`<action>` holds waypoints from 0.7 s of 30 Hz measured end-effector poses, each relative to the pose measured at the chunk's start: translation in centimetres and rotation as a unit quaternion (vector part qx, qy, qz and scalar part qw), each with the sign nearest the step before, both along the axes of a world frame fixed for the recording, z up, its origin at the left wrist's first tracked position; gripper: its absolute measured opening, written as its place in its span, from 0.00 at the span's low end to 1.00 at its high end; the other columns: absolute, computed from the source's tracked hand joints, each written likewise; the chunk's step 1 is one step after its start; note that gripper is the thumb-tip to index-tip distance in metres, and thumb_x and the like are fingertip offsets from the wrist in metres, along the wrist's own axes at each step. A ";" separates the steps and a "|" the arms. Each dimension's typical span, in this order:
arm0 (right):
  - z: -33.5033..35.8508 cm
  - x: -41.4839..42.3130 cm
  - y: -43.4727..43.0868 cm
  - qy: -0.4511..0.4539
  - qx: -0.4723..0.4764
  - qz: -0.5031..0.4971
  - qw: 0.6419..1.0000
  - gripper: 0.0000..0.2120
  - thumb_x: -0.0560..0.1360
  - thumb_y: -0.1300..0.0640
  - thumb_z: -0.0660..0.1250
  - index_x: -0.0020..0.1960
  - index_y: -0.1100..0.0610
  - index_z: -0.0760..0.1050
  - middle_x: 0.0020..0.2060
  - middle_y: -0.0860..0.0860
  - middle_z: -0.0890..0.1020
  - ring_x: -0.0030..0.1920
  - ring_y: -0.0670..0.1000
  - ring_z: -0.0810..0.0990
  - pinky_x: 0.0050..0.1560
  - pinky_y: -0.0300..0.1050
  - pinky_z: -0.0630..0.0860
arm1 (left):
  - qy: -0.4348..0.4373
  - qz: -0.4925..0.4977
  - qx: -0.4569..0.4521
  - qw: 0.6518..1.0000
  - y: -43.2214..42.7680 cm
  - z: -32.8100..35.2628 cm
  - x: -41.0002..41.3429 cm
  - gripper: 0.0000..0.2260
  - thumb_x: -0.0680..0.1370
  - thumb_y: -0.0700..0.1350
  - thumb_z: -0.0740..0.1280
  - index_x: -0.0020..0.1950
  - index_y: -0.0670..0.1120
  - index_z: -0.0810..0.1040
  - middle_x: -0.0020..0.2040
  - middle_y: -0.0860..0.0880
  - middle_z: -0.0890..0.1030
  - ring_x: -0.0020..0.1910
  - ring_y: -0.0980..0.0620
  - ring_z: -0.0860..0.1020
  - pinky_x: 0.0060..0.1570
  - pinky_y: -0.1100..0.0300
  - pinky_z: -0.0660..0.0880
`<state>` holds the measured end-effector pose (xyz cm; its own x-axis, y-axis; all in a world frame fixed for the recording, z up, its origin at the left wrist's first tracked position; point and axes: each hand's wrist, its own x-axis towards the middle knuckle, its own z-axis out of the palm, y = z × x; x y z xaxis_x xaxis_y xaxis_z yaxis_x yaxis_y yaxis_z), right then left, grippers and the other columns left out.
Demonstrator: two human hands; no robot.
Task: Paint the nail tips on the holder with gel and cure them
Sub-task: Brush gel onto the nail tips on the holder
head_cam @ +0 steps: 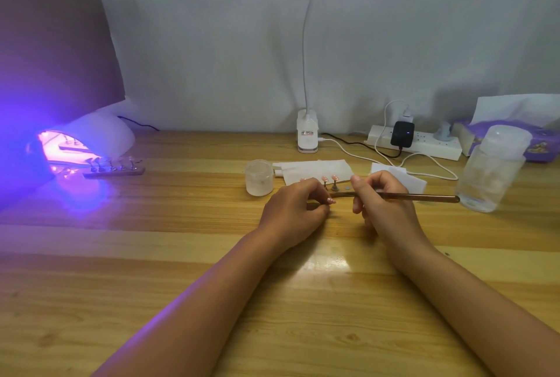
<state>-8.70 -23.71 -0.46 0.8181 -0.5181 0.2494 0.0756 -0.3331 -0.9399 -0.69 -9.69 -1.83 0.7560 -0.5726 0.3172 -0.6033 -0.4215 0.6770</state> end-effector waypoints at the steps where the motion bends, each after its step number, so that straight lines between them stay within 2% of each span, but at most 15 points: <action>1: 0.0 0.0 0.0 0.000 0.000 0.000 1.000 0.12 0.79 0.48 0.64 0.47 0.57 0.74 0.31 0.49 0.79 0.30 0.41 0.75 0.40 0.45 0.69 | 0.000 0.000 0.000 1.000 0.0 0.0 0.0 0.06 0.77 0.45 0.70 0.47 0.56 0.78 0.51 0.56 0.83 0.55 0.56 0.79 0.54 0.48 0.78; 8: 0.1 -0.1 0.0 -0.004 -0.003 0.017 1.000 0.11 0.76 0.45 0.67 0.47 0.53 0.77 0.32 0.48 0.81 0.29 0.37 0.76 0.38 0.41 0.70 | 0.000 -0.002 -0.006 1.000 0.1 0.0 0.0 0.05 0.76 0.45 0.71 0.48 0.55 0.79 0.51 0.57 0.83 0.54 0.57 0.80 0.53 0.49 0.78; 10: 0.0 -0.1 0.0 0.000 0.000 0.023 1.000 0.10 0.76 0.48 0.69 0.49 0.54 0.76 0.32 0.48 0.82 0.29 0.37 0.77 0.36 0.40 0.70 | 0.000 -0.003 -0.005 1.000 0.1 0.0 0.0 0.05 0.76 0.45 0.72 0.48 0.54 0.79 0.51 0.56 0.83 0.54 0.57 0.80 0.53 0.49 0.78; 13: -0.1 0.1 -0.2 0.000 0.009 0.015 1.000 0.08 0.77 0.53 0.68 0.50 0.58 0.73 0.30 0.48 0.82 0.29 0.37 0.76 0.38 0.43 0.69 | 0.000 -0.005 -0.009 1.000 0.0 0.1 0.0 0.05 0.76 0.45 0.72 0.47 0.55 0.79 0.50 0.56 0.83 0.54 0.56 0.80 0.54 0.48 0.78; 17: -0.1 0.1 -0.3 -0.004 0.026 0.008 1.000 0.08 0.78 0.55 0.67 0.45 0.60 0.73 0.28 0.50 0.80 0.25 0.39 0.74 0.37 0.42 0.67 | -0.004 -0.004 -0.003 1.000 0.0 0.2 -0.1 0.05 0.76 0.46 0.72 0.46 0.56 0.79 0.50 0.56 0.82 0.54 0.56 0.80 0.54 0.48 0.77; 21: -0.2 0.1 -0.3 0.011 0.037 0.009 0.999 0.07 0.77 0.56 0.66 0.42 0.57 0.72 0.25 0.50 0.78 0.23 0.41 0.70 0.33 0.42 0.66 | -0.014 0.003 0.007 1.000 0.1 0.2 -0.1 0.04 0.76 0.46 0.71 0.47 0.55 0.79 0.52 0.57 0.82 0.54 0.56 0.79 0.53 0.49 0.77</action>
